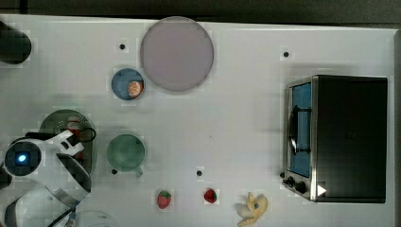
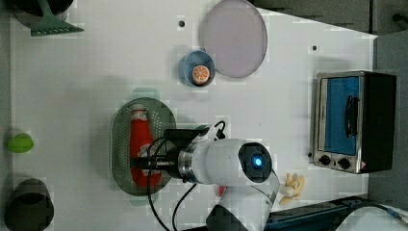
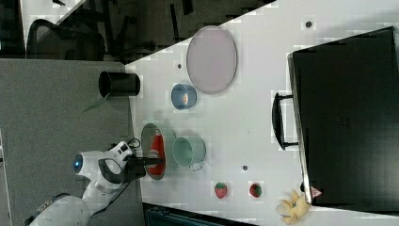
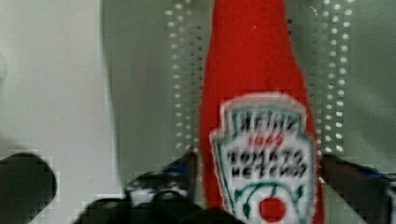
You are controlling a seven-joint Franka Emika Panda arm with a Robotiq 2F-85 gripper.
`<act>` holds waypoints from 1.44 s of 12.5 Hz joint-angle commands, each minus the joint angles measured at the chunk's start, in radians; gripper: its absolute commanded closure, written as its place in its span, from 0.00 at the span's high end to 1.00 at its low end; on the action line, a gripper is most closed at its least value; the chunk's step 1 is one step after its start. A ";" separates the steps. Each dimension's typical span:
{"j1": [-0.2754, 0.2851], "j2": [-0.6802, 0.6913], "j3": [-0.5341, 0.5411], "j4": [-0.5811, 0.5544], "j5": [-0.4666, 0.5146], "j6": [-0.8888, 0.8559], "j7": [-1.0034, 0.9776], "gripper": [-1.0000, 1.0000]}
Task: Pick Ketchup from the table and place it in strainer.
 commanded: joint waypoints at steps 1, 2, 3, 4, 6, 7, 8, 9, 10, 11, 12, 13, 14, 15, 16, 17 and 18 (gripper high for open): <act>-0.028 -0.093 0.008 0.022 0.008 0.019 0.111 1.00; -0.044 -0.147 0.009 0.023 0.010 -0.013 0.136 1.00; -0.064 -0.210 0.009 0.024 0.019 -0.055 0.146 1.00; -0.088 -0.279 0.009 0.026 0.039 -0.110 0.146 1.00; -0.146 -0.406 0.003 0.042 0.148 -0.264 0.139 1.00; -0.176 -0.461 -0.006 0.059 0.220 -0.355 0.123 1.00; -0.204 -0.510 -0.024 0.081 0.286 -0.457 0.090 1.00; -0.227 -0.554 -0.050 0.110 0.323 -0.561 0.040 1.00; -0.247 -0.591 -0.088 0.141 0.335 -0.650 -0.012 1.00; -0.266 -0.620 -0.134 0.172 0.334 -0.721 -0.041 1.00; -0.281 -0.644 -0.187 0.200 0.334 -0.768 -0.053 1.00; -0.291 -0.665 -0.244 0.223 0.334 -0.800 -0.063 1.00; -0.298 -0.683 -0.301 0.239 0.333 -0.819 -0.068 1.00; -0.301 -0.696 -0.357 0.247 0.329 -0.823 -0.072 1.00; -0.301 -0.702 -0.405 0.248 0.323 -0.824 -0.083 1.00; -0.301 -0.704 -0.443 0.249 0.307 -0.838 -0.105 1.00; -0.302 -0.704 -0.471 0.250 0.267 -0.868 -0.115 1.00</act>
